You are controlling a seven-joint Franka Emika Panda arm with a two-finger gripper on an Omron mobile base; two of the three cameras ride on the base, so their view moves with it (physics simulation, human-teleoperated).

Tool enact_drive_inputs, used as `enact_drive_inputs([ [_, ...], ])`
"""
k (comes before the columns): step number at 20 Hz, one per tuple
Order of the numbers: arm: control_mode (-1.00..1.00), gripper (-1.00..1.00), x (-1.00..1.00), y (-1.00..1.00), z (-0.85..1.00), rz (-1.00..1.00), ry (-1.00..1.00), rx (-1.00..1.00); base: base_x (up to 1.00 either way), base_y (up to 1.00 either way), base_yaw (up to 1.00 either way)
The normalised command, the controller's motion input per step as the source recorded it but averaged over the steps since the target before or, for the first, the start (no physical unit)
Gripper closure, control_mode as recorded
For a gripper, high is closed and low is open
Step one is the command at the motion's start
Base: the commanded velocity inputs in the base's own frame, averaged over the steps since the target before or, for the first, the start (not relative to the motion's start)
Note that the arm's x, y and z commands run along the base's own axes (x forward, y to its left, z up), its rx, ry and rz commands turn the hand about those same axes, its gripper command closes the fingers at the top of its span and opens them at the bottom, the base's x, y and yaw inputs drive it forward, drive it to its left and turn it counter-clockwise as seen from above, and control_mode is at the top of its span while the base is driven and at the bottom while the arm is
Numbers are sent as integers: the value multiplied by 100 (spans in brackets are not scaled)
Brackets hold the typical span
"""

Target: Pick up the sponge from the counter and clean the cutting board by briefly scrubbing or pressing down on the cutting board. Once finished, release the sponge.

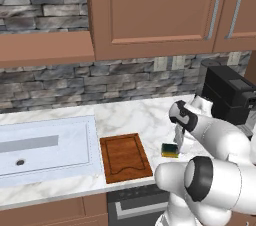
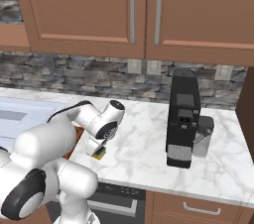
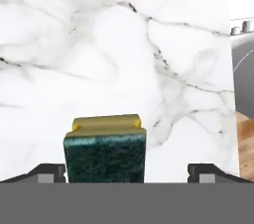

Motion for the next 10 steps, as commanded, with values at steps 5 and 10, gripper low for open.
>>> enact_drive_inputs([
  [5,-100,-100,-29,0,79,0,-10,0,0,0,0],
  [10,-100,-100,-38,2,70,-1,-5,0,0,0,0],
])
